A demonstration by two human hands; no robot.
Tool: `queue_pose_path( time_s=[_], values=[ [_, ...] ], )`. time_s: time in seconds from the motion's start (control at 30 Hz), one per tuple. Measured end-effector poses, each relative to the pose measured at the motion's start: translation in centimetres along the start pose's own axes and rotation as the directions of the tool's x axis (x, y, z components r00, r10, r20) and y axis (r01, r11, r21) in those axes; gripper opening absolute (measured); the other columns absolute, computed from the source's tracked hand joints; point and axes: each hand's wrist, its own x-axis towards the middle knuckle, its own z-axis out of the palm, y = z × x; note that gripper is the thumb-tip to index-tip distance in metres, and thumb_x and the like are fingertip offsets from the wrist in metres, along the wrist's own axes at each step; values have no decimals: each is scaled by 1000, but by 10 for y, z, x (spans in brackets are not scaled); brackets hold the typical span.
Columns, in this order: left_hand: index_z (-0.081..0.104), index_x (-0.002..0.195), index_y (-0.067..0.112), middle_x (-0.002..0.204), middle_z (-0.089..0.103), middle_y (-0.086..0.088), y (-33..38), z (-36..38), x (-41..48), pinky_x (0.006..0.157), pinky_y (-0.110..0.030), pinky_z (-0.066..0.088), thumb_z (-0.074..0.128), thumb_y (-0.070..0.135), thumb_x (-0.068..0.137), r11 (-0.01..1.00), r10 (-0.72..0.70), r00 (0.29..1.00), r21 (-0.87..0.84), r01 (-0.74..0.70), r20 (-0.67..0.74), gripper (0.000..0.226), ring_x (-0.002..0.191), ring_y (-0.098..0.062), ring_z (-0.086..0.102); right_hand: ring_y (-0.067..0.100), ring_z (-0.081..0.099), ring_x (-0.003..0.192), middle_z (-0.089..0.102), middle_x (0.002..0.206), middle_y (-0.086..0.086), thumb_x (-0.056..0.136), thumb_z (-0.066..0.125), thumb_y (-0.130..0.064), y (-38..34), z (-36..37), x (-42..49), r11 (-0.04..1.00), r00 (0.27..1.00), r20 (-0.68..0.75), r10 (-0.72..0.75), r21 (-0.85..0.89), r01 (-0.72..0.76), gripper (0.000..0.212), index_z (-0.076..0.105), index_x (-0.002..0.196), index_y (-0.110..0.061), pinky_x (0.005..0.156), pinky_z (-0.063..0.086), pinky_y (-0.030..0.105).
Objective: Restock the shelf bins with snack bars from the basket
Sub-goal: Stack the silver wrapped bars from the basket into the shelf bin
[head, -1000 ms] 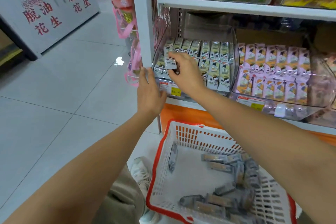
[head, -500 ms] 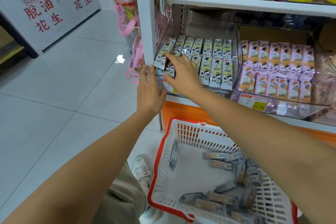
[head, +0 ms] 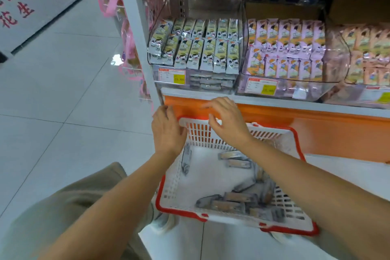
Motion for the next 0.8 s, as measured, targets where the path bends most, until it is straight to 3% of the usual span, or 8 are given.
queue_pose_path(
  time_s=[0.1,0.2,0.27,0.37,0.43,0.57,0.67,0.8],
  values=[
    [44,139,13,141,42,-15,-2,30,-31,107,-42,30,55,32,91,974,-78,947,227,5,312,53,129,-34,35,20,56,104,61,116,3,93,52,-15,31,3,-60,969,921,303,245,-48,-242,25,65,115,-15,89,41,32],
    [45,139,17,139,45,-14,-7,61,-67,109,-42,31,44,41,93,922,-146,729,359,-144,668,52,128,-34,38,22,53,116,53,134,4,96,55,-23,61,7,-118,868,577,664,476,-250,-428,31,59,126,-17,94,40,27],
    [50,134,16,138,47,-14,-7,78,-92,107,-44,35,44,44,94,922,-130,622,325,-211,772,49,126,-33,42,24,49,124,48,143,5,98,52,-30,70,10,-151,792,337,756,560,-369,-487,36,54,132,-19,104,39,31],
    [53,129,10,130,56,-12,4,88,-124,98,-40,48,43,42,99,975,-112,477,190,-119,872,45,115,-29,56,24,51,119,52,140,9,100,45,-33,72,15,-185,750,163,780,604,-487,-448,39,55,133,-15,100,39,31],
    [55,123,8,121,61,-12,13,91,-140,92,-41,53,40,39,101,989,-125,372,145,-27,920,40,107,-28,62,22,54,107,56,133,13,99,46,-31,74,18,-203,722,94,773,627,-532,-443,39,58,129,-9,91,42,30],
    [49,133,6,134,53,-18,20,91,-151,100,-40,40,23,35,107,995,-92,336,100,-7,937,46,120,-33,52,27,56,111,57,127,12,98,49,-33,81,25,-231,664,11,737,676,-602,-443,42,53,131,-7,91,45,32],
    [51,133,9,136,53,-15,15,93,-155,101,-38,38,22,44,105,988,-40,317,85,-127,947,54,122,-29,51,24,55,93,55,100,9,96,52,-26,82,28,-239,659,46,722,690,-602,-450,19,56,105,-9,67,41,28],
    [59,121,9,119,62,-14,9,93,-158,86,-35,43,26,41,104,988,-9,348,63,-143,937,49,103,-27,56,21,61,99,61,110,8,92,59,-19,78,29,-241,627,100,671,735,-616,-478,24,56,114,-9,78,47,27]
  ],
)
